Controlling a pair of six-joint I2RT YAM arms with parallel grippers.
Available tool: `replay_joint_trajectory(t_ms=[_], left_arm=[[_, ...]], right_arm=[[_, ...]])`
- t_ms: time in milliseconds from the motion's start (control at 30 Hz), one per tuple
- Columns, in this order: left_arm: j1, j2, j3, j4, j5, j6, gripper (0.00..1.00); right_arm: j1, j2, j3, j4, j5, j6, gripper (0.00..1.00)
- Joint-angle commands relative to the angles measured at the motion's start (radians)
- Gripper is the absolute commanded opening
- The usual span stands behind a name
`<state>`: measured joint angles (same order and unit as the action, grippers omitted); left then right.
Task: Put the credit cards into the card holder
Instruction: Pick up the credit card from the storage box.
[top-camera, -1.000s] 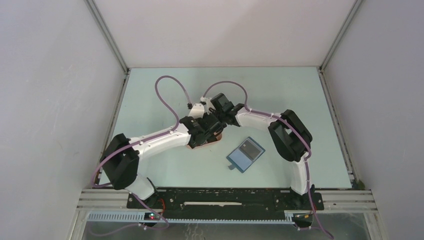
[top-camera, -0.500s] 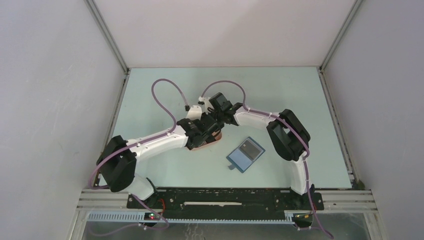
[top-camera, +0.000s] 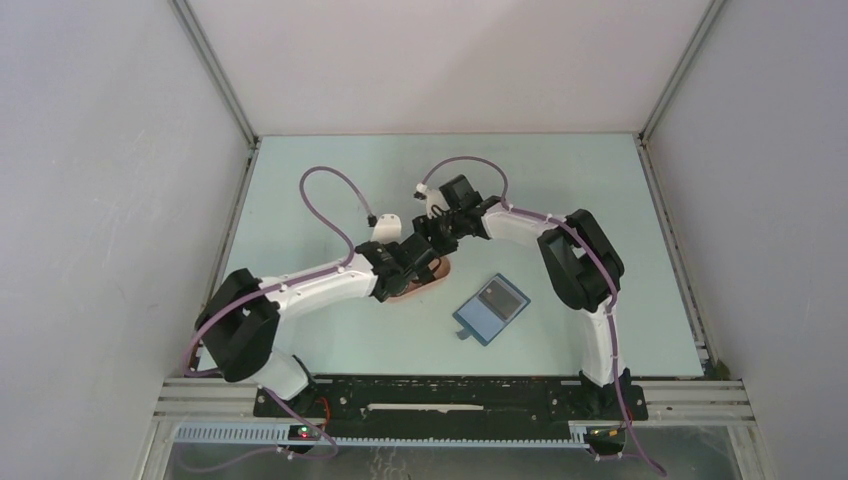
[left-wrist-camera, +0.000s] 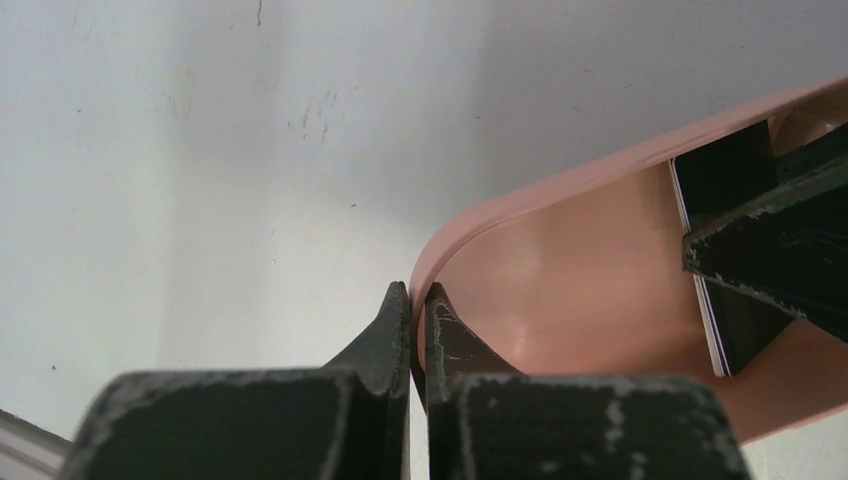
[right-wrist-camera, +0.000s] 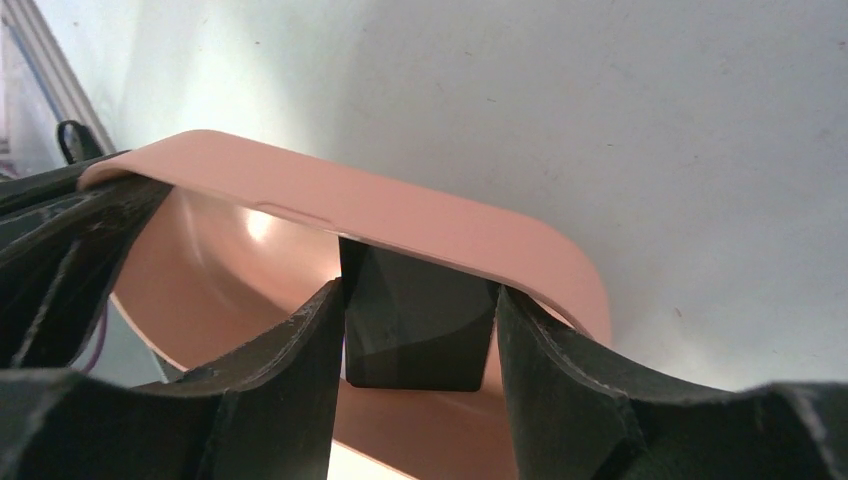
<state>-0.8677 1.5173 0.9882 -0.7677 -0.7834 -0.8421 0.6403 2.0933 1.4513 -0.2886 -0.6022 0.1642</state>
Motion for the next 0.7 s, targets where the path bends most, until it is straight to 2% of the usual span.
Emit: replay_joint_trajectory(t_ms=[0, 67, 133, 300, 367, 533, 667], left_arm=[[-0.009, 0.023, -0.016, 0.146, 0.155, -0.02, 0.0], [0.009, 0.025, -0.028, 0.154, 0.17, -0.021, 0.0], [0.022, 0.016, -0.04, 0.158, 0.183, -0.026, 0.06], [0.048, -0.043, -0.074, 0.185, 0.24, -0.022, 0.43], [0.06, -0.071, -0.09, 0.198, 0.267, -0.016, 0.53], [0.069, -0.155, -0.121, 0.201, 0.286, -0.001, 0.62], [0.081, -0.227, -0.156, 0.215, 0.307, 0.018, 0.63]], right_arm=[[0.001, 0.056, -0.016, 0.073, -0.1, 0.039, 0.42], [-0.012, 0.063, -0.014, 0.081, -0.146, 0.064, 0.42], [-0.027, 0.076, -0.011, 0.087, -0.188, 0.09, 0.42], [-0.06, 0.107, -0.006, 0.109, -0.29, 0.164, 0.41], [-0.063, 0.118, -0.002, 0.113, -0.31, 0.181, 0.41], [-0.067, 0.127, 0.001, 0.117, -0.319, 0.195, 0.41], [-0.069, 0.129, 0.002, 0.118, -0.329, 0.204, 0.41]])
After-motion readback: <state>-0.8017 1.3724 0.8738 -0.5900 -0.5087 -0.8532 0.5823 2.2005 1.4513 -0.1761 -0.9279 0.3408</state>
